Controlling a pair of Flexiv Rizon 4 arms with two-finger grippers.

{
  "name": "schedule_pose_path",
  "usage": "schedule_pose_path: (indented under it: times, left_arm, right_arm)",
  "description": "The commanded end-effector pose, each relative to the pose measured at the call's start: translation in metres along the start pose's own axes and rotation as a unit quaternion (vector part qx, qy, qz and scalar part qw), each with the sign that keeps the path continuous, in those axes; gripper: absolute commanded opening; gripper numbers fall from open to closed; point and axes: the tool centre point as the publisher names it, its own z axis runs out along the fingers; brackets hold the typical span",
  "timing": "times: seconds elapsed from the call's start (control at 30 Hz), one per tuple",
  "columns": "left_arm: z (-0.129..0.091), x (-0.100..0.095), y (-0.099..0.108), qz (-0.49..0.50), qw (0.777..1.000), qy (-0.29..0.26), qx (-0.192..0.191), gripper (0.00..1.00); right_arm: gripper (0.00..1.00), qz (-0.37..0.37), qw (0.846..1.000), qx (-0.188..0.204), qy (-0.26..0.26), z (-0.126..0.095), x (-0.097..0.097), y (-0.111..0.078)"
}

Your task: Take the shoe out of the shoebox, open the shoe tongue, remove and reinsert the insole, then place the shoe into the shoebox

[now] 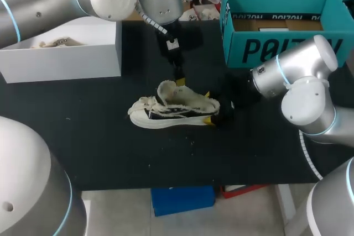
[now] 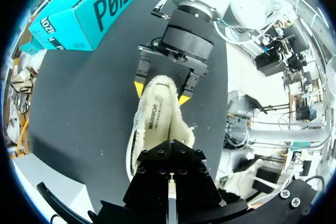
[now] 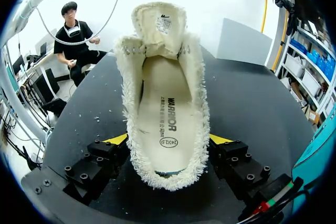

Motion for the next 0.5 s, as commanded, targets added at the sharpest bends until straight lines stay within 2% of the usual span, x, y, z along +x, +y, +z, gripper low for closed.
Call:
schedule_pose_path:
  times: [0.03,0.37,0.5]
  left_arm:
    - [0.009,0.000,0.003,-0.002,1.000,0.003,0.004,0.00]
    - [0.009,0.000,0.003,-0.002,1.000,0.003,0.004,0.00]
    - [0.021,-0.004,0.006,0.047,0.999,0.008,0.018,0.00]
  right_arm:
    - [0.00,0.001,1.000,0.001,0.000,0.002,-0.001,-0.002]
    - [0.00,0.001,1.000,0.001,0.000,0.002,-0.001,-0.002]
    - [0.00,0.001,1.000,0.001,0.000,0.002,-0.001,-0.002]
